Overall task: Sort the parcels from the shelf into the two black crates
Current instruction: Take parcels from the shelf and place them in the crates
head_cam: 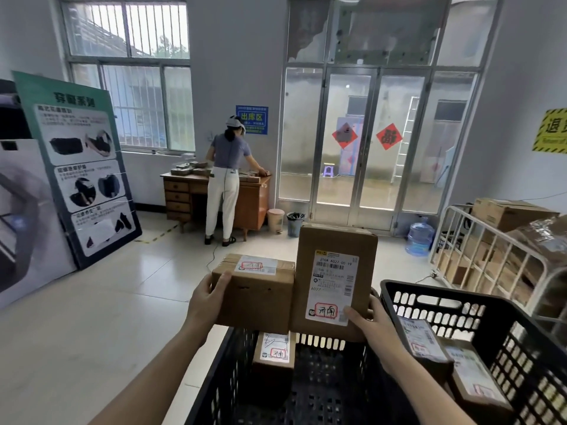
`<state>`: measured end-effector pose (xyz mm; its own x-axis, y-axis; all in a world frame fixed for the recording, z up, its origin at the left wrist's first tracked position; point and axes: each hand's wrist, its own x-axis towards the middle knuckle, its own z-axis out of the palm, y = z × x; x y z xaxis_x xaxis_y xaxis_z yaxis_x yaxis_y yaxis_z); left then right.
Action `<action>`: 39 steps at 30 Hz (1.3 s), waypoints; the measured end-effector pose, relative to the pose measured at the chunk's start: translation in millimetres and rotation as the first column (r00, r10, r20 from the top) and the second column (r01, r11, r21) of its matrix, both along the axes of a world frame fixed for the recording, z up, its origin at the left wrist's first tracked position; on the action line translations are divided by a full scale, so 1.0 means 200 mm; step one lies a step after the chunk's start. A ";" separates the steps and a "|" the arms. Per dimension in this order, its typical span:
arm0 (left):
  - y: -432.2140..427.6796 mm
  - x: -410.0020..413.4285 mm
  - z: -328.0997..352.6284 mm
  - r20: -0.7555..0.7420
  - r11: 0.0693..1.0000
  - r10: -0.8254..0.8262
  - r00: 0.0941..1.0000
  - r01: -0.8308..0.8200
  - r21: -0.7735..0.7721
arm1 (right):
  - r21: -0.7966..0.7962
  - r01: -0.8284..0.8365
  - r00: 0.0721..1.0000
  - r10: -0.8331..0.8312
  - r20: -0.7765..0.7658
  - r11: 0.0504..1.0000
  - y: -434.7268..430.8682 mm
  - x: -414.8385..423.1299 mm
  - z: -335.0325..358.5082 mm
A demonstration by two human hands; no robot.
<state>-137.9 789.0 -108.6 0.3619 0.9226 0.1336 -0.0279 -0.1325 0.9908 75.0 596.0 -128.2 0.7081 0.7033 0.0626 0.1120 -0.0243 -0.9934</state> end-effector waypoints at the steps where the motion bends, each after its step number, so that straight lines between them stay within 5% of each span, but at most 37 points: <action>1: 0.01 0.00 -0.01 -0.003 1.000 0.004 1.000 -0.004 -0.005 | -0.009 -0.002 1.000 0.002 -0.013 1.000 0.02 0.00 -0.01; 23: 0.19 -0.07 -0.10 0.053 0.978 0.065 0.996 -0.053 -0.204 | -0.025 -0.142 0.978 0.136 -0.160 0.990 0.25 0.03 -0.11; 39: 0.18 0.11 -0.13 0.192 0.955 0.224 0.955 -0.176 -0.238 | -0.143 0.127 0.932 -0.167 -0.323 0.982 0.23 0.17 -0.37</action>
